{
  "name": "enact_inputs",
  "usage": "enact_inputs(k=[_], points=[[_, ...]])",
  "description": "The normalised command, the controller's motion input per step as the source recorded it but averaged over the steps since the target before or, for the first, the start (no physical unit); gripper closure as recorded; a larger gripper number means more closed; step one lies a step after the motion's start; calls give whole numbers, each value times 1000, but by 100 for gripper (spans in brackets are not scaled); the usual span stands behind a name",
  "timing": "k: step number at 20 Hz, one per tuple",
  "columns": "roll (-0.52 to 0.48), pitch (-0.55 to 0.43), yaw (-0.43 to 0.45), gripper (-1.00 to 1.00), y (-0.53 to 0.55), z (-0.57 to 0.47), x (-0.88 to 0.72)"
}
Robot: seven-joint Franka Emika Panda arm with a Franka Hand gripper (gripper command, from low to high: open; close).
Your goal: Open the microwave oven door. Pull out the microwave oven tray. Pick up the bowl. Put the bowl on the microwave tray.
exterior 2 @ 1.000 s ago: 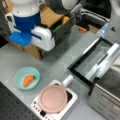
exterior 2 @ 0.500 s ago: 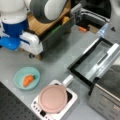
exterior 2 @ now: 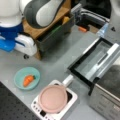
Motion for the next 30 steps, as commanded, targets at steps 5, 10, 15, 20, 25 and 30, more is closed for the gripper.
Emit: enact_inputs(k=[5,10,15,20,25,30], points=[[140,71,66,-100,-222,14,301],[162,11,8,-100,-164,-51,286],[172,-21,-12,-100,-159,-40,243],[232,-32,14,-100,-188,-16,237],[273,-27,55,-100,-219,-25,239],[295,-29,46,-100,-225,-11,222]])
